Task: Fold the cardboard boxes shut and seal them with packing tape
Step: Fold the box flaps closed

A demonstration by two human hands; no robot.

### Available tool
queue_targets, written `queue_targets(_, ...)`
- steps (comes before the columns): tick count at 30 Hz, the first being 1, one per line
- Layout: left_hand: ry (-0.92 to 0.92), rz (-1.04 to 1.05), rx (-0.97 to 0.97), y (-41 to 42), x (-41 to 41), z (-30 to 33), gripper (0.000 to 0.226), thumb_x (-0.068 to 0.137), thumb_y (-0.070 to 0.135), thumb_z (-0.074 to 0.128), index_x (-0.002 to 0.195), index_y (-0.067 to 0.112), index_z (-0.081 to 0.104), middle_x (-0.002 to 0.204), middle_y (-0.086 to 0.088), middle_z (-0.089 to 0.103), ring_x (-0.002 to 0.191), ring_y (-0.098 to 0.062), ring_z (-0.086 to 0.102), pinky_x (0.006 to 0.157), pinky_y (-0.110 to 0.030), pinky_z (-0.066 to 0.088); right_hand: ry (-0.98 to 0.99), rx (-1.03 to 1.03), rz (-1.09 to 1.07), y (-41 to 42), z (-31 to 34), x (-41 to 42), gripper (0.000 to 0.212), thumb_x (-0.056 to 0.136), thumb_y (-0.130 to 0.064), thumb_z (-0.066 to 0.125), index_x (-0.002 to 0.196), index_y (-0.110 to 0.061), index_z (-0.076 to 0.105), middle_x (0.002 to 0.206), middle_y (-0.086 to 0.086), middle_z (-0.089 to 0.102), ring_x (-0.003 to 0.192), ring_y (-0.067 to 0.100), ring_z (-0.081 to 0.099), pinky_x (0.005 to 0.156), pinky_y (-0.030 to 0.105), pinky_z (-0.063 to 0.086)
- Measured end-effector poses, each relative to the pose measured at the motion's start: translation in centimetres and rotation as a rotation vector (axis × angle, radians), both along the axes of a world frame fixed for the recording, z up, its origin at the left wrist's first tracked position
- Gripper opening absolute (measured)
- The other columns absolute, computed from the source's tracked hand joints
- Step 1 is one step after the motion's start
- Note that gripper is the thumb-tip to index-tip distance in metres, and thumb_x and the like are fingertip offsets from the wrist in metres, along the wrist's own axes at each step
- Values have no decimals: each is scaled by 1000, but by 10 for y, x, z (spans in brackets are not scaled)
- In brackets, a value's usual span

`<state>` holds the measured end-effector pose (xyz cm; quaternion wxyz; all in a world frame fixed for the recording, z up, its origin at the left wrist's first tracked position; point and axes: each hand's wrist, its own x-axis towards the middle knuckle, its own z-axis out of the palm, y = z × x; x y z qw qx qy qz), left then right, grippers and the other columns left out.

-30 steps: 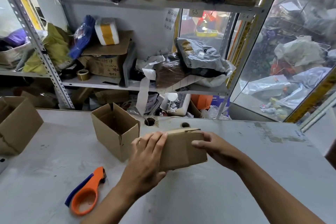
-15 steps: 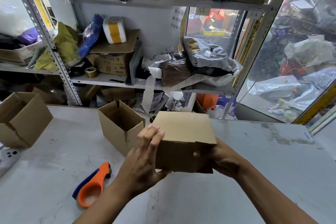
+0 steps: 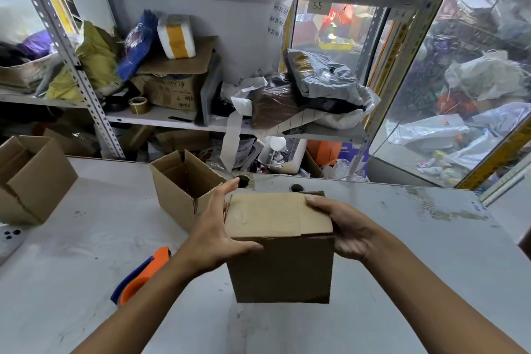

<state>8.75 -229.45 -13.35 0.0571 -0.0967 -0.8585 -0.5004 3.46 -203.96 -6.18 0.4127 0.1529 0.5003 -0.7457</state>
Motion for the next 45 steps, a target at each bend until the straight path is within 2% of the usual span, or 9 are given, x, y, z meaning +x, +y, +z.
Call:
queue_targets(4,5,13,15,-4,-2,-2,116,53,65,87,143,59,13,155,15,29,142,-6,30,115,-25,28,-37,-98,-19,-5,3,4,29,103,-21,45,117,3,54,89,29,69,65,34,74,61,47,60)
queue_targets(11,38,-28,44,-13,-8,15,113,56,64,86,146,54,18,154,17,32,141,9,29,113,-8,25,-119,-234,-79,-12,6,5,35,104,-21,43,121,9,49,91,33,67,64,37,75,54,49,62)
queue_targets(18,-32,9,30,-11,-14,18,109,54,67,83,146,49,27,144,21,40,134,10,36,111,-19,31,-154,-268,-88,-11,-2,-10,34,104,-18,41,124,10,46,91,37,68,65,41,75,59,53,59)
queue_targets(26,-189,195,142,-7,-37,20,97,59,61,88,141,34,43,135,5,49,118,-13,51,89,-23,47,68,-160,-136,-6,-22,-35,28,95,-35,55,94,-12,71,89,11,64,79,23,62,74,38,54)
queue_targets(29,-309,387,412,-16,-53,16,78,64,58,85,126,20,56,123,-8,60,103,-19,62,70,-26,52,275,27,64,2,-24,-23,39,99,-44,49,122,-19,67,111,12,68,95,25,62,81,38,47)
queue_targets(32,-550,441,579,-25,-63,17,72,68,69,77,115,15,66,101,-12,72,79,-23,67,53,-27,49,409,108,262,12,-29,-15,40,94,-23,60,133,-14,57,128,12,67,107,19,67,88,28,55)
queue_targets(35,-640,436,666,-20,-62,21,50,89,57,66,114,14,65,80,-5,68,58,-15,63,38,-20,42,405,107,281,4,-25,-11,33,94,1,57,127,-7,57,109,9,72,90,16,70,73,23,58)
queue_targets(40,-613,190,626,-7,-45,14,96,68,68,76,146,38,29,138,-2,42,121,-27,53,88,-44,57,224,50,-81,-8,-17,-13,12,96,0,52,88,-2,62,68,9,70,58,16,68,54,23,59)
queue_targets(45,-475,-55,565,-10,-25,0,99,57,64,86,140,60,31,144,11,43,130,-20,51,102,-51,52,0,-22,-245,-4,-15,-18,28,98,-8,52,122,7,53,100,24,66,85,31,66,79,47,59)
